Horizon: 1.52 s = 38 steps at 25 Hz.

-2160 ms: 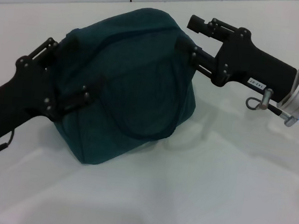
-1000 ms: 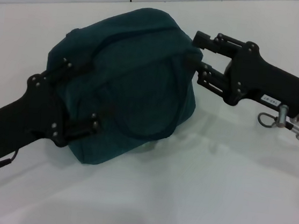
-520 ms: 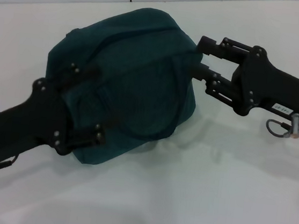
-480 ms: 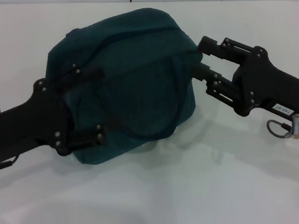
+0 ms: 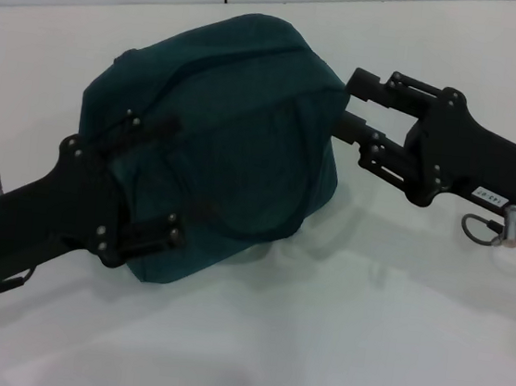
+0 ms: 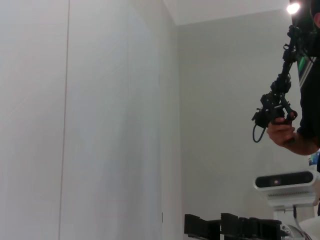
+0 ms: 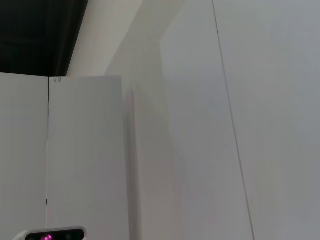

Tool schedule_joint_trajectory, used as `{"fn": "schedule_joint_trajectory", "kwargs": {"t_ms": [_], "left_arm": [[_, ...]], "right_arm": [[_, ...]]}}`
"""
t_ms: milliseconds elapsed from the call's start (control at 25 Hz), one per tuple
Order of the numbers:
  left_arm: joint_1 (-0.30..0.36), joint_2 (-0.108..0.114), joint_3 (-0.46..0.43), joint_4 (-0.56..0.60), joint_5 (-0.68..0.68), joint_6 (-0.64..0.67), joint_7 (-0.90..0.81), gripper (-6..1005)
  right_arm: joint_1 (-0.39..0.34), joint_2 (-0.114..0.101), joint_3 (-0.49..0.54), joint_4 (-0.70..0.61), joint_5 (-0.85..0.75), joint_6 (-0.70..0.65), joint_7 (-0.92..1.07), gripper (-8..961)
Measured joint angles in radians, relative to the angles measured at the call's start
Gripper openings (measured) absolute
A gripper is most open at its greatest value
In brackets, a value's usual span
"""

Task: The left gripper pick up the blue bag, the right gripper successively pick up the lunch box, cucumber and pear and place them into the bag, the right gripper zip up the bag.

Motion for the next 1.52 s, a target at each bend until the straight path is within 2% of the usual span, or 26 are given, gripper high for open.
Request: {"fn": "schedule_joint_trajectory", "kwargs": {"t_ms": [240,360,400,440,480,560,640,720,760,880,960,1040,1200,1520], "left_arm": [[0.005,0.001,0.0,0.0,0.0,-0.001,-0.002,877],[-0.001,0.013,0.003,0.003,0.007,-0.003,-0.023,877],[-0.004,0.021,0.005,0.01,0.011,-0.003,-0.041,877],[-0.006,0.033,0.008,0.028,0.024,-0.003,-0.072,877],[-0.007,0.043,0.008,0.05,0.041,-0.003,-0.105,876],[-0.009,0.062,0.004,0.112,0.08,-0.002,-0.183,876],[-0.008,0.072,-0.001,0.148,0.097,-0.002,-0.216,876],[-0.006,0.081,-0.003,0.163,0.103,-0.004,-0.233,876],[-0.005,0.084,-0.003,0.164,0.107,-0.008,-0.237,876],[0.0,0.097,-0.004,0.162,0.122,-0.047,-0.249,876],[0.0,0.1,-0.004,0.163,0.123,-0.056,-0.255,875],[0.0,0.108,-0.005,0.166,0.129,-0.063,-0.265,875],[-0.012,0.124,-0.005,0.171,0.166,-0.068,-0.3,875],[-0.016,0.123,-0.029,0.18,0.198,-0.08,-0.3,875]], "right_arm": [[-0.007,0.001,0.02,0.0,-0.001,0.0,0.0,462],[-0.001,-0.007,0.022,-0.009,-0.018,0.001,0.023,462],[0.008,-0.02,0.023,-0.023,-0.039,0.002,0.058,462],[0.032,-0.058,0.025,-0.063,-0.094,0.001,0.156,462],[0.032,-0.058,0.025,-0.063,-0.094,0.001,0.156,462],[0.067,-0.1,0.026,-0.102,-0.159,-0.003,0.262,462],[0.112,-0.141,0.026,-0.132,-0.221,-0.01,0.361,463],[0.141,-0.164,0.032,-0.148,-0.255,-0.012,0.414,463],[0.152,-0.166,0.043,-0.152,-0.28,-0.011,0.427,463],[0.172,-0.153,0.129,-0.17,-0.418,0.006,0.451,463],[0.173,-0.135,0.194,-0.198,-0.514,0.017,0.478,463],[0.175,-0.107,0.276,-0.25,-0.646,0.024,0.521,463],[0.175,-0.068,0.36,-0.339,-0.799,0.015,0.58,463],[0.183,-0.061,0.371,-0.362,-0.839,0.011,0.603,464]]}}
